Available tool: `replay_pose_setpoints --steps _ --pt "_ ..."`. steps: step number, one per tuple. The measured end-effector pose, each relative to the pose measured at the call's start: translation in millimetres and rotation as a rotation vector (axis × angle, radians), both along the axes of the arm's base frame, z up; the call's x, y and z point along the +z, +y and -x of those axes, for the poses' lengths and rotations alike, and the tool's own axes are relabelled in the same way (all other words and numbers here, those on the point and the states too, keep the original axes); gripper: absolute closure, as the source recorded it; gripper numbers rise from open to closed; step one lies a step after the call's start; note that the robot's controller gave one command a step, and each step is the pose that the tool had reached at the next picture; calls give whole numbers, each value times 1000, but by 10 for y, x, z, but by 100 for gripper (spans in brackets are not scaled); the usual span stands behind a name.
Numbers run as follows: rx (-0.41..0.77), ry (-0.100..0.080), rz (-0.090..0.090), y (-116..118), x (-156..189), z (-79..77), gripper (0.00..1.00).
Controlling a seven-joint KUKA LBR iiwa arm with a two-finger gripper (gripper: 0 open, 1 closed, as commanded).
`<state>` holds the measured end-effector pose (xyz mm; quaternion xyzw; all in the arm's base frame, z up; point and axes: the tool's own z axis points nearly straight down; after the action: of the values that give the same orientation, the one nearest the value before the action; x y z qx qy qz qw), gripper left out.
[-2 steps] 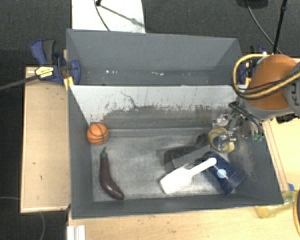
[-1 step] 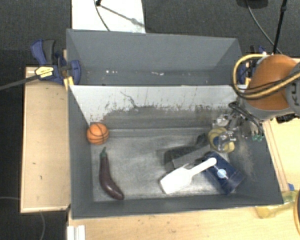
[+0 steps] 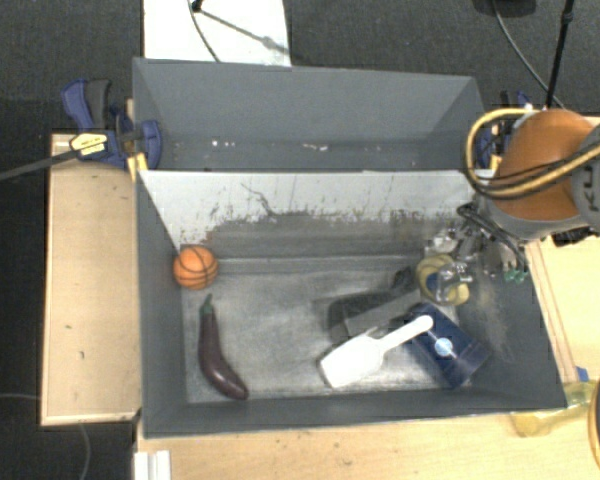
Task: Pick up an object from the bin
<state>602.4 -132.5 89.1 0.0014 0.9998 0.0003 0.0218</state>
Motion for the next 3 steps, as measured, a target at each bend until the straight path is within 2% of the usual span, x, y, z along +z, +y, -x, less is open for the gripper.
replay_pose_setpoints --steps 3 --pt "1 0 0 0 -2 1 100"
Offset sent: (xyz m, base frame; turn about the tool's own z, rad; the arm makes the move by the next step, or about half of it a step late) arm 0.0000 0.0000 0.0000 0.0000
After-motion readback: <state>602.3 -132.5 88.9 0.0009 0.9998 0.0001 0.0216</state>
